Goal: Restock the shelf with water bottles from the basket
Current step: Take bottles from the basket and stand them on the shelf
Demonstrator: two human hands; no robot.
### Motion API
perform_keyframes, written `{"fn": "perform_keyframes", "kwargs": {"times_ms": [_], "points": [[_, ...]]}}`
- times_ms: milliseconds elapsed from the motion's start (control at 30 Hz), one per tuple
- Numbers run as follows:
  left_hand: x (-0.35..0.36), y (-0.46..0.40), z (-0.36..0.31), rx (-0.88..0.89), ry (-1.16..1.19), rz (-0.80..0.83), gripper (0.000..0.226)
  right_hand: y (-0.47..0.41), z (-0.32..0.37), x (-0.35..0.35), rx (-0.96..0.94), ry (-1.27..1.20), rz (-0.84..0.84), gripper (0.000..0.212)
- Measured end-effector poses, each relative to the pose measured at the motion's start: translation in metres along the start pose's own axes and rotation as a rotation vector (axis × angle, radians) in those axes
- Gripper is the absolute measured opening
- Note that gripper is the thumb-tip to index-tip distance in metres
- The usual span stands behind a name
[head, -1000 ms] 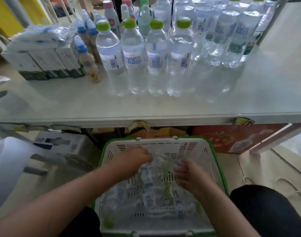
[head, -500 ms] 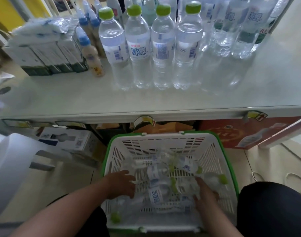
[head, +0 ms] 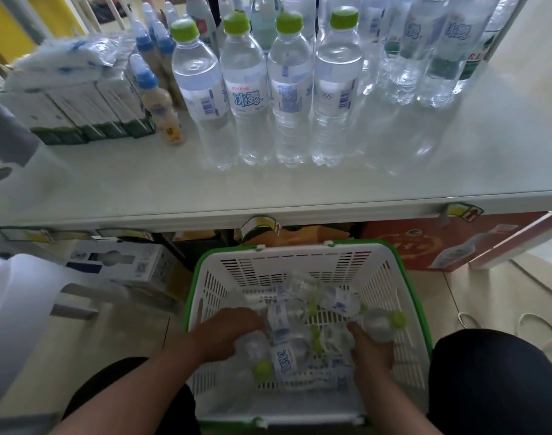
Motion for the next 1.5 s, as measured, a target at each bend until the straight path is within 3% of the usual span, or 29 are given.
{"fn": "perform_keyframes", "kwargs": {"times_ms": [100,333,533,800,900,1033,1100,1167,1367,1500], "points": [[-0.004,-0.003,0.002,-0.165,0.149,-0.113,0.039,0.022,0.016,-0.002,-0.147,0.102,0.007,0.073],[-0.029,-0.01,0.006,-0.52,0.451,-0.36,0.076,0.053,0.048,0.004,-0.423,0.319,0.14,0.07],[-0.062,-0.018,-0.013,-0.676,0.699,-0.577,0.064,0.106,0.098,0.018,-0.697,0.357,0.394,0.063],[-0.096,-0.045,-0.068,-0.615,0.781,-0.586,0.063,0.149,0.167,0.014,-0.864,0.401,0.593,0.065],[-0.118,-0.055,-0.086,-0.575,0.767,-0.615,0.06,0.163,0.2,0.0,-0.936,0.437,0.593,0.057],[-0.153,-0.071,-0.117,-0.501,0.727,-0.673,0.052,0.174,0.244,-0.018,-1.024,0.411,0.572,0.066],[-0.173,-0.08,-0.136,-0.44,0.72,-0.695,0.052,0.18,0.269,-0.029,-1.067,0.367,0.57,0.057],[-0.196,-0.09,-0.158,-0.396,0.705,-0.717,0.055,0.188,0.299,-0.041,-1.146,0.342,0.526,0.05],[-0.259,-0.131,-0.215,-0.252,0.635,-0.827,0.058,0.199,0.388,-0.069,-1.351,0.271,0.351,0.06],[-0.271,-0.175,-0.23,-0.223,0.49,-1.018,0.063,0.185,0.427,-0.07,-1.369,0.206,0.238,0.065]]}}
Point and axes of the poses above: each hand's wrist, its own y-axis away from the middle knuckle, its own x-axis out of the palm, z = x × y, the point moved 6 cm from there along -y, towards the middle knuckle, and after that the axes turned 13 degrees about -z, right-handed, at the moved point
